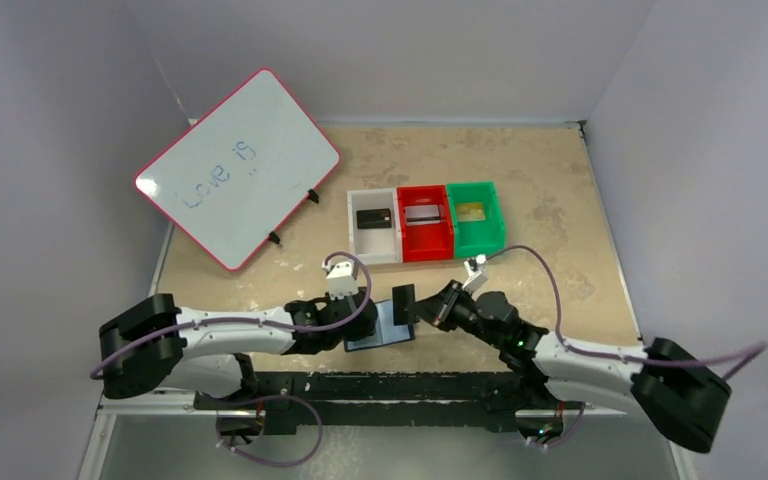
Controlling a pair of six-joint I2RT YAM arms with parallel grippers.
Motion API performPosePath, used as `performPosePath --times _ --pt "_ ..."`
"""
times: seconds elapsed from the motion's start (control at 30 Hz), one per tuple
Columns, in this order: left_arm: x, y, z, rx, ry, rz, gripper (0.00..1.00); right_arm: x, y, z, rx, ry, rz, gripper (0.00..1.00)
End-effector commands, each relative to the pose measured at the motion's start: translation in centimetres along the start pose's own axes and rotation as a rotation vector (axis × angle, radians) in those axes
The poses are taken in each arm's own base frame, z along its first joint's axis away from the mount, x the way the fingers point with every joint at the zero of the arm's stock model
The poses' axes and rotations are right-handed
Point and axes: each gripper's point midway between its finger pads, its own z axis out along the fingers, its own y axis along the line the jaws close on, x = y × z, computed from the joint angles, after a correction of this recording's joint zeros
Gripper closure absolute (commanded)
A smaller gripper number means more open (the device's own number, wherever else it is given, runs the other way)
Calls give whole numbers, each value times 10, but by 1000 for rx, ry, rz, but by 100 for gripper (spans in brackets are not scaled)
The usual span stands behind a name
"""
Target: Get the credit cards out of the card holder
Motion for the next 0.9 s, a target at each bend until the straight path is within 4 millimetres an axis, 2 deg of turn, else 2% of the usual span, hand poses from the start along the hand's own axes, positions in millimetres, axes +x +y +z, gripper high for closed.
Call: performPosePath --times 0.0,0.1,0.17,0.23,0.27,0.3,0.33,0.47,0.6,0.7,0.87 --pt "-37 -5 -21 -44 -96 32 50 -30 7 -15 8 -131 -140 100" --pt "-71 -14 -40 -59 -183 62 34 -49 26 -30 -57 -219 -208 100" --pt "-91 -16 -50 -79 -221 92 29 -57 39 -40 -112 -265 -264 100" --pt "-111 -10 -56 -124 -233 115 28 -65 54 -50 -164 -304 -314 100" --pt "-128 0 -57 -166 -239 99 28 -71 63 -56 -194 -333 -369 100" --pt "-132 9 -58 -194 -224 111 28 -78 71 -61 -209 -371 -393 100" --pt "-147 21 -61 -233 -234 90 28 -85 76 -65 -208 -398 -456 100" --pt "-181 53 -83 -312 -309 59 25 -91 97 -71 -232 -410 -631 100" --pt "-209 103 -110 -468 -355 52 21 -94 116 -61 -257 -398 -816 100" --pt "-222 138 -134 -561 -417 8 16 -102 128 -45 -225 -390 -963 100" --pt "-219 160 -139 -576 -529 -83 14 -102 137 -5 -187 -273 -1324 100"
